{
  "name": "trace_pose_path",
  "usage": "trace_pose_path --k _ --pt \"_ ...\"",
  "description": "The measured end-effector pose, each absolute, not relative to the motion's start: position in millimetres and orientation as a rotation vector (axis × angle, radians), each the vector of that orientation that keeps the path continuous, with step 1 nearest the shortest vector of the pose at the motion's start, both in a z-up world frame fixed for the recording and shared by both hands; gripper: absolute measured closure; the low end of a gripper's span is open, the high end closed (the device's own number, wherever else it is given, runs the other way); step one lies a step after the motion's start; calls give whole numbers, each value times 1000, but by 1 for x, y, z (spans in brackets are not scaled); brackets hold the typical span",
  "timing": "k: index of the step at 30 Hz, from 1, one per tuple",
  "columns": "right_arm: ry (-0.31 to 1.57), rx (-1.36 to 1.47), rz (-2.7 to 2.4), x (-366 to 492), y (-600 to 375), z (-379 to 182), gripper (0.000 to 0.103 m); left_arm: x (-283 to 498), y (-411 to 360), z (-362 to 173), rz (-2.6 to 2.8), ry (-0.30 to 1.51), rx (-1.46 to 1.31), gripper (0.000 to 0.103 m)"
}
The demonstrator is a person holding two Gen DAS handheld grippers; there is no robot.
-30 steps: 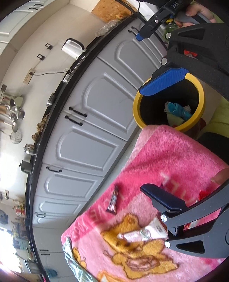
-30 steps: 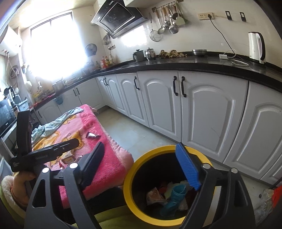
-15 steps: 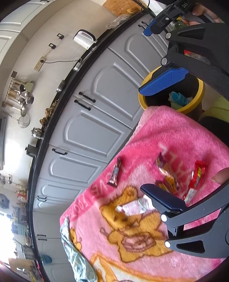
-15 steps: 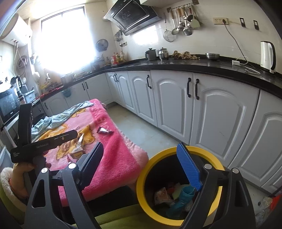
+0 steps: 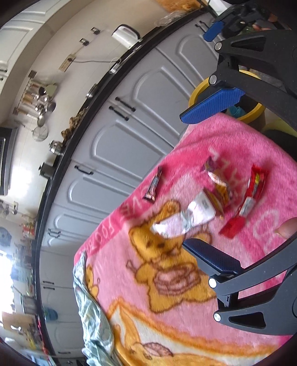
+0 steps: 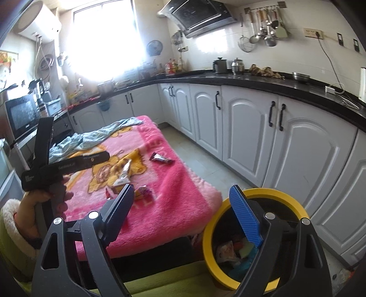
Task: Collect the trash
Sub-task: 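Withdraw both grippers from the bin back toward the table, then grasp the white milk carton with the left gripper while the right grasps a purple wrapper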
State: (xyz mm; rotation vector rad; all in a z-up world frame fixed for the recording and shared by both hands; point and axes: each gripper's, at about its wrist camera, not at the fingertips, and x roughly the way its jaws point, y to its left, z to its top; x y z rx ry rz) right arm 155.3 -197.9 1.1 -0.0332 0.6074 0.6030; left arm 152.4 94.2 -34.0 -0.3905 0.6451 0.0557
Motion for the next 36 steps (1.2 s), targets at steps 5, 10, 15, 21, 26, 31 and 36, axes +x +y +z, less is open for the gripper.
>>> trace_pose_path --k 5,10,15,21,26,31,36 --pt "627 -60 640 151 -177 -3 20 148 115 -34 95 635 -423 11" --pt "648 -94 685 146 -154 -9 20 146 129 -36 121 635 -446 11" --pt "668 -132 730 141 -133 -18 17 145 142 -43 144 647 -470 11" --pt "703 -157 766 140 -110 -29 17 146 151 -54 164 668 -492 11" --pt "734 -167 778 147 -93 -43 17 151 160 -68 170 694 -525 11" --pt "791 -142 757 167 -78 -61 17 161 171 -83 152 727 -597 11" --pt "866 -64 746 194 -64 -78 20 176 177 -97 116 774 -654 11"
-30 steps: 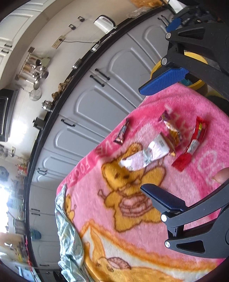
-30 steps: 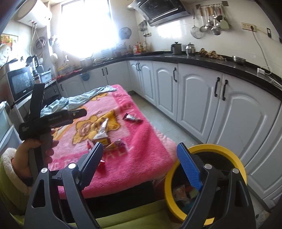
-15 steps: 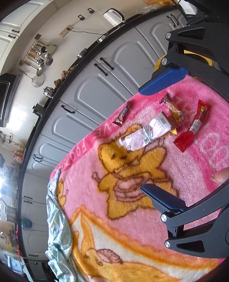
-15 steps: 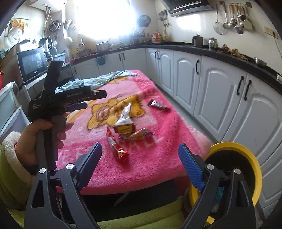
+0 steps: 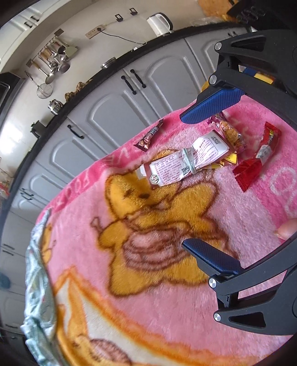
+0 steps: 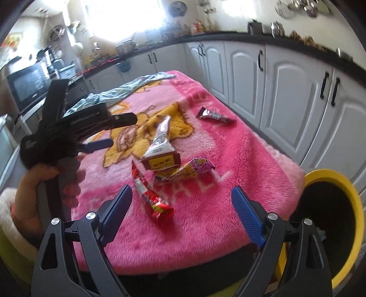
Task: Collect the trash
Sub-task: 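Grasp the white milk carton with the left gripper while the right grasps a purple wrapper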
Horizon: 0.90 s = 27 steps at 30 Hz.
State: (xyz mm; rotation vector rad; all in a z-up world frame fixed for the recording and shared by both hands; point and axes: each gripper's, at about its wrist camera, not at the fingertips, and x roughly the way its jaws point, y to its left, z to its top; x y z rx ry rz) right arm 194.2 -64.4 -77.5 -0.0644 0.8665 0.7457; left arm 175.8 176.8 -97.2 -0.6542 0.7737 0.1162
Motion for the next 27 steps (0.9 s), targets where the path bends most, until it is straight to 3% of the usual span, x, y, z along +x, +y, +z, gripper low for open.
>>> trace_pose_path --k 3,10,16,19,23,27 --pt "915 -47 726 210 -56 -88 29 188 178 -104 91 806 -679 19" --pt "991 13 683 237 -48 -106 33 213 172 -116 39 871 -711 29" --pt "1052 52 693 253 -46 -119 49 229 167 -123 34 900 -702 36" --pt "1046 46 717 252 -46 -120 62 233 166 -124 51 907 -687 46" --pt "1032 26 735 250 -45 -120 70 238 160 -127 83 917 -627 63" --pt "1018 13 737 245 -48 -119 77 240 161 -127 81 914 -606 66"
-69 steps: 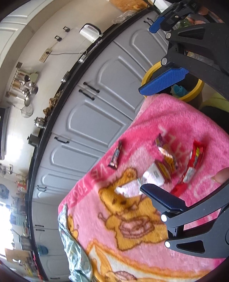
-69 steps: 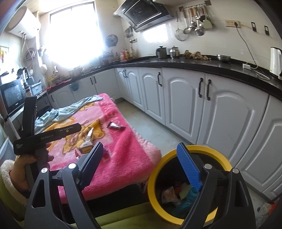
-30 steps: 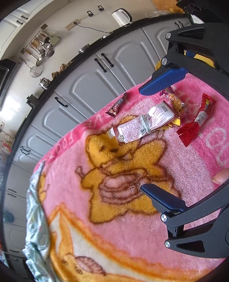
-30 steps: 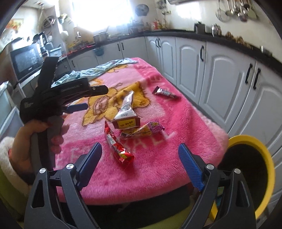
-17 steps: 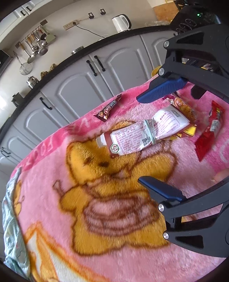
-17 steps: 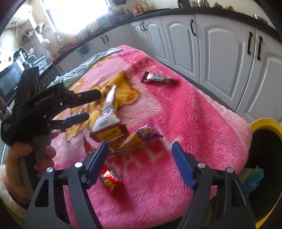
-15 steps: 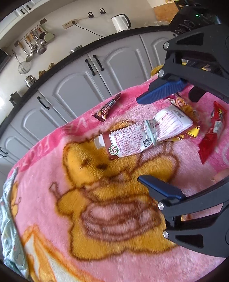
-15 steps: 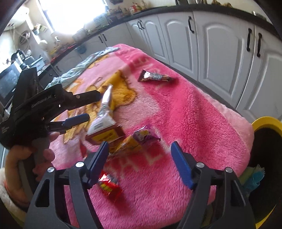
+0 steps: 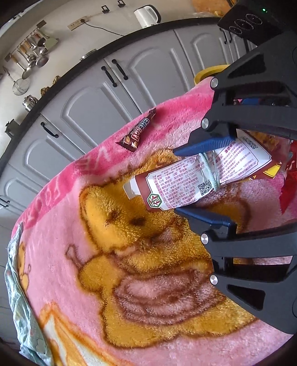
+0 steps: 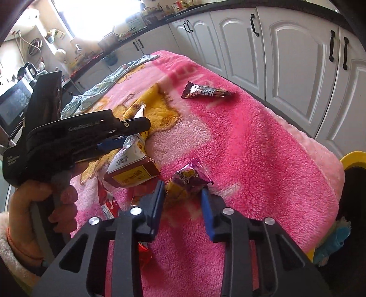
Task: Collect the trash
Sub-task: 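Grasp the white milk carton with the left gripper while the right grasps a purple wrapper, then carry the milk carton and purple wrapper over the yellow bin with both grippers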
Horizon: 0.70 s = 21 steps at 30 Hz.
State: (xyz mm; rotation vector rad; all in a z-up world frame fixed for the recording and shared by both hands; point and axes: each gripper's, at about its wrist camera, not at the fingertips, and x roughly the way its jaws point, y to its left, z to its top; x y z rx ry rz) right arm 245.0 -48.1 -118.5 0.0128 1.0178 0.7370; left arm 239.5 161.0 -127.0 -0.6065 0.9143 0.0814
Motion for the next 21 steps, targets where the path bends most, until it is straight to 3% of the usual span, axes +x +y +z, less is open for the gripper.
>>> trace_pose_path --k 13,21 --pt "929 -26 722 234 -68 -100 80 222 153 -115 41 874 -586 72" --pt "854 -20 727 231 -81 -70 80 210 134 -80 -1 789 -539 72"
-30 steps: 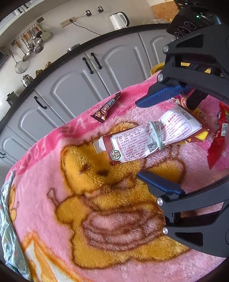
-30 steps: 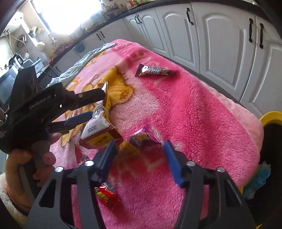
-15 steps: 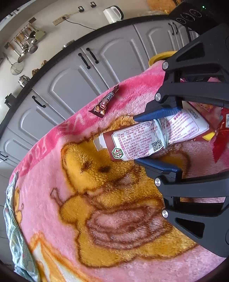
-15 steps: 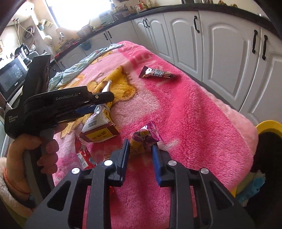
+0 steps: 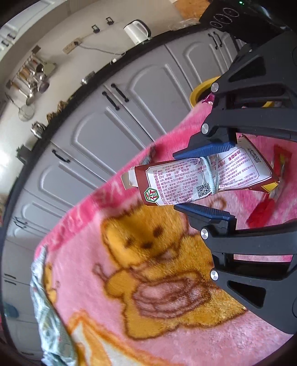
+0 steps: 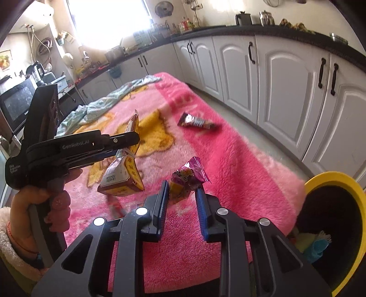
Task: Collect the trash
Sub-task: 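Carry the milk carton and purple wrapper over the yellow bin with both grippers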
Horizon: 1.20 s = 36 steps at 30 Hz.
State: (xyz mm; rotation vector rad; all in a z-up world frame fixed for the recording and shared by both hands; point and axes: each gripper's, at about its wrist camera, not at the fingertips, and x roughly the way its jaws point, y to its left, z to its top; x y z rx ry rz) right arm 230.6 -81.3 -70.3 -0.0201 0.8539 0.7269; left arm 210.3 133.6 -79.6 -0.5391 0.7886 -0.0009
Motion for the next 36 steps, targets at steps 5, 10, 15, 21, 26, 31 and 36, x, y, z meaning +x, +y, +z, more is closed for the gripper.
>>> trace_pose_path --k 5,10,15,21,26,31,36 --pt "799 -28 725 226 -96 -50 80 204 118 -60 -35 747 -511 72" --pt "759 -30 712 218 -115 -34 80 201 98 -43 -77 715 -484 72" --pt "737 -11 684 211 -143 -24 80 199 77 -30 -118 694 -459 72" --pt "705 16 634 204 -179 -11 80 200 50 -19 -172 680 -423 72" --pt "669 22 570 200 -210 -1 80 202 27 -16 -218 679 -399 72" --pt "655 11 496 196 -240 -2 80 208 -6 -21 -281 693 -371 72" --pt "665 0 416 193 -272 -12 80 216 -41 -31 -337 721 -352 72"
